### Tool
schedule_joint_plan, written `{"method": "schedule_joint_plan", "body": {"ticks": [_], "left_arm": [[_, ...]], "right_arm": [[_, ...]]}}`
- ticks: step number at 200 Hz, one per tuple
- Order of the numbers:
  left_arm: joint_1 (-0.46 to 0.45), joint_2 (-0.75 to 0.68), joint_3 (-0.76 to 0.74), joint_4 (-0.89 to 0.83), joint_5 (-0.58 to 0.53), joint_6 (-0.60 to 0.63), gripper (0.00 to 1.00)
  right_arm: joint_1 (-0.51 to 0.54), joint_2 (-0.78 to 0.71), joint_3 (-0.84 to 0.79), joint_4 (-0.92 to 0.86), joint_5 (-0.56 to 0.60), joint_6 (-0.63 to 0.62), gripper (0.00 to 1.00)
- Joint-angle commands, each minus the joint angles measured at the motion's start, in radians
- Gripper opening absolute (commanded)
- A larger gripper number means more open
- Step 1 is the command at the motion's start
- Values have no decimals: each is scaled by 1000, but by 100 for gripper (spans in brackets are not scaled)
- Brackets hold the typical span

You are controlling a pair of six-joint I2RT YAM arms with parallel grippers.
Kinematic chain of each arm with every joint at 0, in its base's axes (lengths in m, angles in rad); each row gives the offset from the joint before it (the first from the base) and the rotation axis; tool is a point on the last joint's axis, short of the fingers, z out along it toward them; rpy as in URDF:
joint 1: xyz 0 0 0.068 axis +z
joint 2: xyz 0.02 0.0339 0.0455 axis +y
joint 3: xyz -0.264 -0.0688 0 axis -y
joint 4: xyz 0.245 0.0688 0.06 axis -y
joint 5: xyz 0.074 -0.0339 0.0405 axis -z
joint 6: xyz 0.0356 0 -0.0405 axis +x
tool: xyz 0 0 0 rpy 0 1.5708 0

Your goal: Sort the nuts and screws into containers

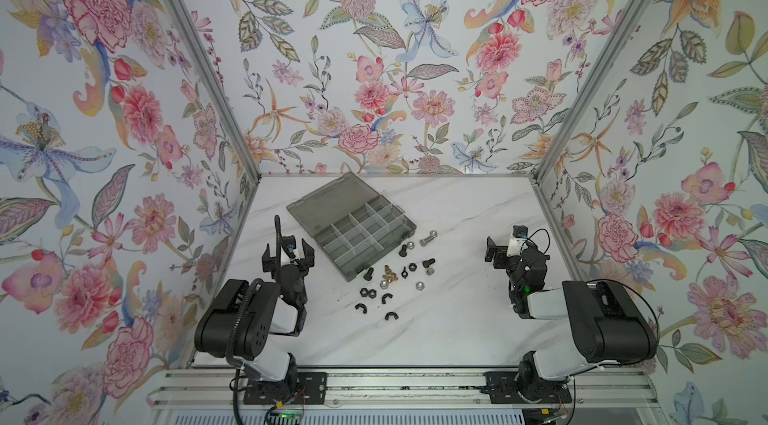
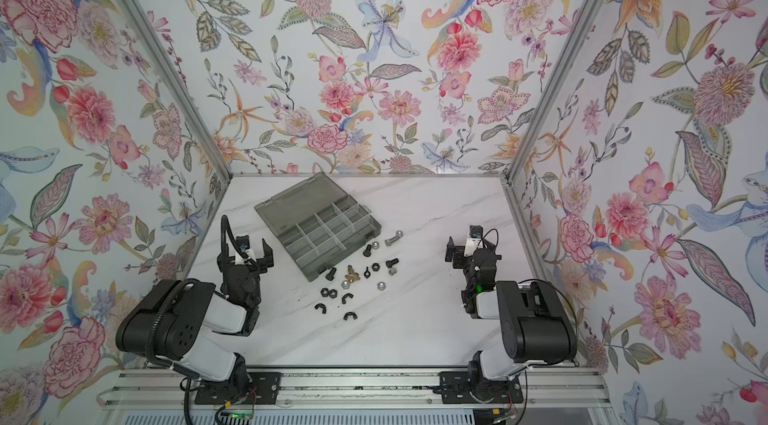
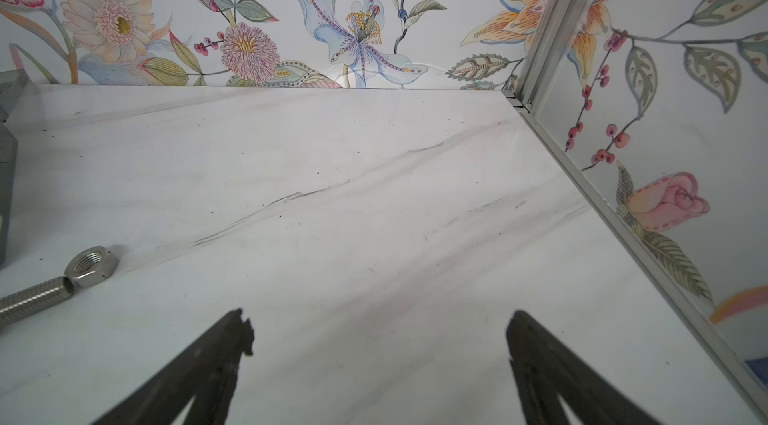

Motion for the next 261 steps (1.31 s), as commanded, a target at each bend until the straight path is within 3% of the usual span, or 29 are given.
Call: {"method": "schedule_joint_plan", "body": {"ticks": [1,93,236,261], "left_arm": [[-8,6,14,22,-13,5,100],[-7,5,14,20,-8,4,99],[9,-3,38,0,91,17,99],[8,-76,28,-21,92,17,99]], "right_arm": [[2,4,-3,22,11,-8,99],[0,4,-2,18,7,-6,99],[0,1,-14,41,-2,-8,99],[0,-30,-11,15,-21,-16,99]]}}
